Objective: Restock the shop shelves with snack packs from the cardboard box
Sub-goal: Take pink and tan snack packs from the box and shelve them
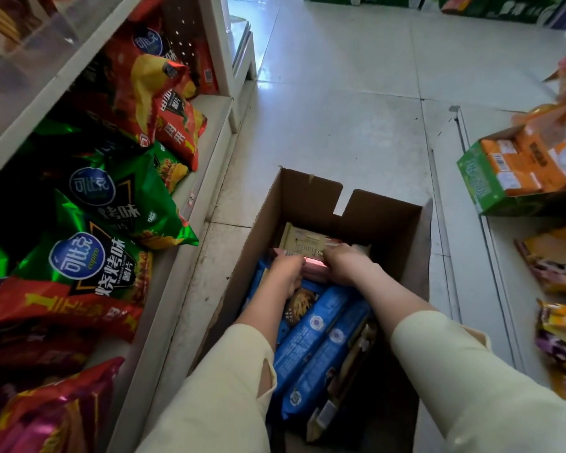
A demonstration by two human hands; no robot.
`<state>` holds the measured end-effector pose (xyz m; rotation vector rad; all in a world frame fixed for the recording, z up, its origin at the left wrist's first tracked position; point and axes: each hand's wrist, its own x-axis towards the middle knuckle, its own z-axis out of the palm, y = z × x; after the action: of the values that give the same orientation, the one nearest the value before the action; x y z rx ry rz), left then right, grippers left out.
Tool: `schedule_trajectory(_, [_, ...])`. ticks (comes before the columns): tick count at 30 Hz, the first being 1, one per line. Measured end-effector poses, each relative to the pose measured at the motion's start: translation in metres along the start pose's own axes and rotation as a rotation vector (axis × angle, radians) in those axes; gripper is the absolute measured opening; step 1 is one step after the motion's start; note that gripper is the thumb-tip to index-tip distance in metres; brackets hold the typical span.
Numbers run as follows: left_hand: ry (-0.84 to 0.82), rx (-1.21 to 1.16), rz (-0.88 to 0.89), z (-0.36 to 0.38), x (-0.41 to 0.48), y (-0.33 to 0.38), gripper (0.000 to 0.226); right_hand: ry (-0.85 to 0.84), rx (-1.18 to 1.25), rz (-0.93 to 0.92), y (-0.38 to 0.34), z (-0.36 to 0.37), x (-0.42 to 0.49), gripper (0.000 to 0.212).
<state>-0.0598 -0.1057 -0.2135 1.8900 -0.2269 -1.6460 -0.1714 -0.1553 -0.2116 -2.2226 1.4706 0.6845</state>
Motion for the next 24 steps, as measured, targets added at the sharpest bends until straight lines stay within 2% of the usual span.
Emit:
schedule_trajectory(5, [0.045,-0.08,0.007,0.011,-0.007,-0.005,0.045,0.115,-0.074,-0.072,0.014,0.0,-0.018,0.057])
schedule_trajectory(8, [0.019,-0.157,0.006,0.019,-0.013,-0.006,0.05,0.175,-0.023,-0.135,0.015,-0.009,-0.026,0.06])
schedule_trajectory(12, [-0.131,-0.335,-0.086,0.024,-0.028,-0.005,0.046,0.228,-0.014,-0.186,0.009,-0.015,-0.035,0.052])
schedule_trajectory(16, [-0.209,-0.513,-0.078,0.023,-0.027,0.0,0.049,0.367,0.037,-0.23,0.004,-0.019,-0.041,0.038])
schedule_trajectory(19, [-0.232,-0.545,-0.028,0.019,-0.021,0.002,0.039,0.402,0.079,-0.269,0.007,-0.018,-0.045,0.032])
schedule_trajectory(24, [-0.19,-0.565,0.053,0.023,-0.014,0.008,0.042,0.47,0.13,-0.274,0.012,-0.016,-0.05,0.028])
